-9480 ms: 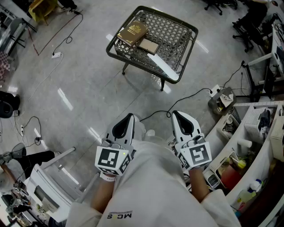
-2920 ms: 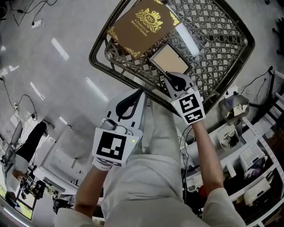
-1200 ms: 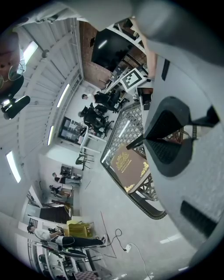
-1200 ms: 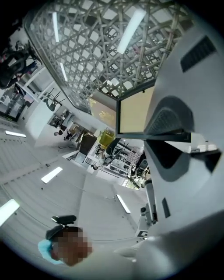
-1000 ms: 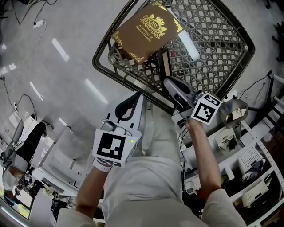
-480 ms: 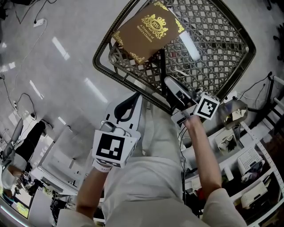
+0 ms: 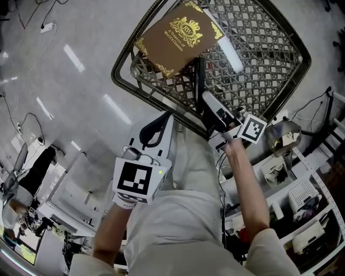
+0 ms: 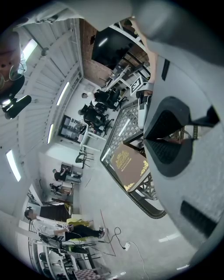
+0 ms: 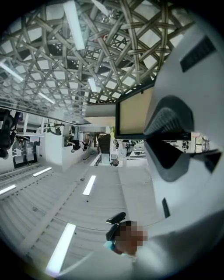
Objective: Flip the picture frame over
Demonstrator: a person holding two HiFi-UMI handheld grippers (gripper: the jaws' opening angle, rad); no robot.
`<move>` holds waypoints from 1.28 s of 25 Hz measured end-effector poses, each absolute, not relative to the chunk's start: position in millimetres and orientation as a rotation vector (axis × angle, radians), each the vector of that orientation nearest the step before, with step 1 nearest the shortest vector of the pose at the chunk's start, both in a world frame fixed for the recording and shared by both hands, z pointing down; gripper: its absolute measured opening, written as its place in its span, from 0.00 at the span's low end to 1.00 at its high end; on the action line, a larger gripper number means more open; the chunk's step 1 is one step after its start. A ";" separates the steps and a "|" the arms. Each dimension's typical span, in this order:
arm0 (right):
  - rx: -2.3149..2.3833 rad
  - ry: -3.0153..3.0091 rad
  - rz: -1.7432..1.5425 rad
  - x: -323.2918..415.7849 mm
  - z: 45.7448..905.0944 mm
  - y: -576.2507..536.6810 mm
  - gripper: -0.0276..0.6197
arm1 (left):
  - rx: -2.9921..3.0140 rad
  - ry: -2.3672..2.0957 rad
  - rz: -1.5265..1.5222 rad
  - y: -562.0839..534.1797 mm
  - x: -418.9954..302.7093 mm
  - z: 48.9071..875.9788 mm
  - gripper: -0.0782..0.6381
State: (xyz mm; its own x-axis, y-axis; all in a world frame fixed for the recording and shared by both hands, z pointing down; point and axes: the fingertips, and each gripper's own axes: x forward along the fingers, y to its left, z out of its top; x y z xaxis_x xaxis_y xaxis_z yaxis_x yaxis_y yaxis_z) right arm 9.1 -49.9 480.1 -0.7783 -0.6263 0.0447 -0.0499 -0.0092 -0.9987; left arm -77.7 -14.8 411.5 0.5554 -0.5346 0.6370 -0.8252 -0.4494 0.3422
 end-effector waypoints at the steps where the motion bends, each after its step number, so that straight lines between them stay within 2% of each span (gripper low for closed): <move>1: -0.699 1.850 -1.838 10.4 480.1 -50.1 0.13 | 2.157 -1.085 0.595 -14.7 -76.3 411.3 0.15; 32: -1.028 1.954 -1.735 82.7 499.4 -54.3 0.15 | 2.190 -1.053 0.616 -12.1 -40.1 406.2 0.14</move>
